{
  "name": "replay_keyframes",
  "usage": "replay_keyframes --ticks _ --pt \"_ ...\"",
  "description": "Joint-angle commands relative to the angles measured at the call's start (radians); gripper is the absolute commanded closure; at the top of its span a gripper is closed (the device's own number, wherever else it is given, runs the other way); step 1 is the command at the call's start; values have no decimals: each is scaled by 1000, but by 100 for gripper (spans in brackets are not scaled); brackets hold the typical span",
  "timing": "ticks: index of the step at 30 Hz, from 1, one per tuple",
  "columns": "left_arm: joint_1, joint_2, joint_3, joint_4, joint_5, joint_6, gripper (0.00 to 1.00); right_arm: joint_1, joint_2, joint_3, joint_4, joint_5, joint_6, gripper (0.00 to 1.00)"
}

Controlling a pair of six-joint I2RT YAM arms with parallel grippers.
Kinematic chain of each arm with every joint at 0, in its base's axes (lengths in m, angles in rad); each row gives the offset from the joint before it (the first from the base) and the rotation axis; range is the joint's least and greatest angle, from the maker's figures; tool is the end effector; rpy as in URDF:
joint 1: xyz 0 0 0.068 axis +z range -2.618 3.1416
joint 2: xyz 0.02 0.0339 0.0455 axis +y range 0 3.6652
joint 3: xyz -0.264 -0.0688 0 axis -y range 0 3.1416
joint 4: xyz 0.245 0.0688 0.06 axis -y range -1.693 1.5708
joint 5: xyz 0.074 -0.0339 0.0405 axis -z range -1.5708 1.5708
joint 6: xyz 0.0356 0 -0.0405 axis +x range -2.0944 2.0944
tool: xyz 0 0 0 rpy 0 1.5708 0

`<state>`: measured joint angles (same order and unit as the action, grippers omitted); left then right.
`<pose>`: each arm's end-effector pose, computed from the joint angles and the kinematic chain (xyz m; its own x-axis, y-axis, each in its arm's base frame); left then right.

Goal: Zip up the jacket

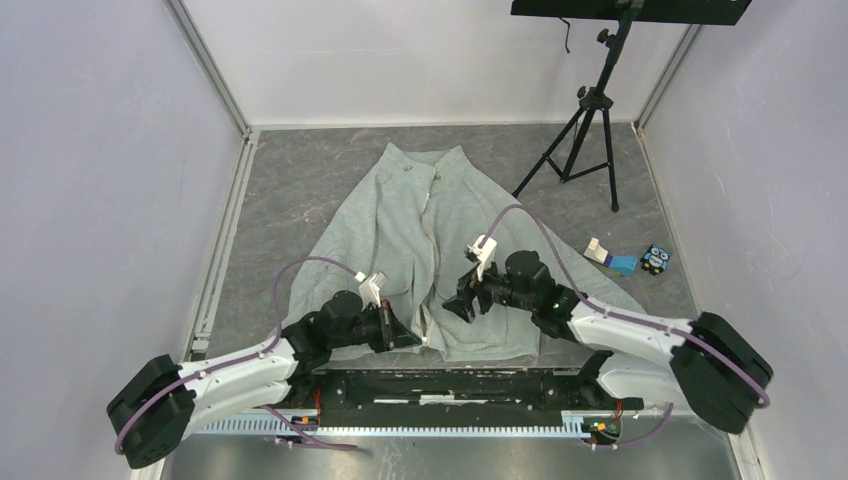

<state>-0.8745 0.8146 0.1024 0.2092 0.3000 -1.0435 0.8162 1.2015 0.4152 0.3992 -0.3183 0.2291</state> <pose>0.0934 -0.1281 0.1388 -0.9325 -0.1717 -0.3178 0.1852 0.5280 -0.8288 0.1563 0.1825 0.1880 -0.4541 -0.1680 -0.8750 -0.8085 0.4904 0.3254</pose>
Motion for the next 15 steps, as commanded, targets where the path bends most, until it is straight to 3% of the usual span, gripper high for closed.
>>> replay_keyframes --ticks 1,4,9,12,15 --pt "4 34 45 -4 90 -41 98 82 -131 15 -207 154 -271 21" --pt "7 38 54 -6 110 -35 98 215 -217 -63 -116 264 -378 21" --pt "16 13 57 -43 126 -30 98 367 -270 -215 115 282 -601 18" --pt "21 -12 51 -53 131 -37 98 476 -250 -264 211 296 -770 15" --pt "29 -25 51 -67 135 -43 98 599 -177 -284 329 417 -877 13"
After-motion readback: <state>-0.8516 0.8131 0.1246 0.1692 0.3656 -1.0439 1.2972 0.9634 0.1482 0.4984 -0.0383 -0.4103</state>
